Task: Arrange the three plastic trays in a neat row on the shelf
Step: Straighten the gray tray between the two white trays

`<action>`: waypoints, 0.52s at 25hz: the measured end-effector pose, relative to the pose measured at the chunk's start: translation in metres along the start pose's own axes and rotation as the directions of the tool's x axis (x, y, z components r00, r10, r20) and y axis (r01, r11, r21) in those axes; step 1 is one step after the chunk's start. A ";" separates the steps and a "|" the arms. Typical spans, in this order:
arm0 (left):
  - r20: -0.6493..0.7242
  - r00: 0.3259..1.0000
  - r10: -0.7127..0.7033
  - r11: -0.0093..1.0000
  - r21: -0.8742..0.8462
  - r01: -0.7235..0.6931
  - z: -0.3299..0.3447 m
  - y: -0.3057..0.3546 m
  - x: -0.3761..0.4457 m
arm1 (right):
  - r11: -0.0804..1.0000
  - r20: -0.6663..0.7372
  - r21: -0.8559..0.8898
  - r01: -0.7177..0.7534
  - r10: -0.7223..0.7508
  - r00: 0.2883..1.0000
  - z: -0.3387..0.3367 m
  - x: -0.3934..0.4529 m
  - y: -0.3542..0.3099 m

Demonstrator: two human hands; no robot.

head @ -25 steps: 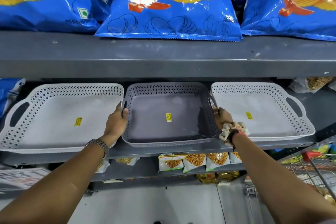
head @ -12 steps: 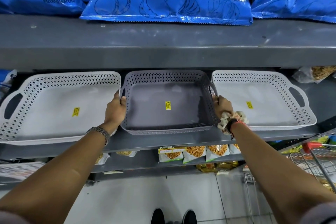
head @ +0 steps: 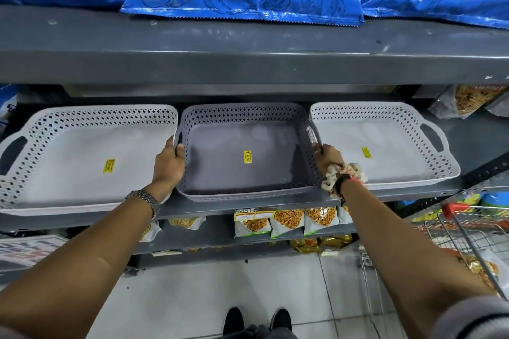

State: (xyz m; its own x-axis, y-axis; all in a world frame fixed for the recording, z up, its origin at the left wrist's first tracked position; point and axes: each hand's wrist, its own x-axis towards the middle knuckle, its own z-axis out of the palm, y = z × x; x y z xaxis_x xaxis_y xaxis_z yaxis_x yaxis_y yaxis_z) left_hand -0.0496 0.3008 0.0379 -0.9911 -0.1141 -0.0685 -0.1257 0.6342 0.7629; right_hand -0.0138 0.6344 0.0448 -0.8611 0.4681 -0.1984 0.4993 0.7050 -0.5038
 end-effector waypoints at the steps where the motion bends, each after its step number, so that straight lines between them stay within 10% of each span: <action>1: 0.004 1.000 0.002 1.000 -0.006 -0.002 0.000 -0.001 -0.001 | 1.000 0.001 -0.001 -0.006 0.006 1.000 0.001 -0.002 0.001; 13: -0.005 0.999 -0.047 0.999 -0.023 0.047 -0.002 0.002 -0.010 | 1.000 -0.008 0.029 -0.009 0.010 1.000 0.003 -0.012 0.006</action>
State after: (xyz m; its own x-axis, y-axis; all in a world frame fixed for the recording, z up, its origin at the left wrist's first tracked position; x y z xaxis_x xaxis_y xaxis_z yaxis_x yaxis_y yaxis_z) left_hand -0.0403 0.3018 0.0415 -0.9838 -0.1480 -0.1013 -0.1714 0.6102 0.7735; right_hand -0.0008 0.6318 0.0419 -0.8555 0.4792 -0.1963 0.5043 0.6850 -0.5257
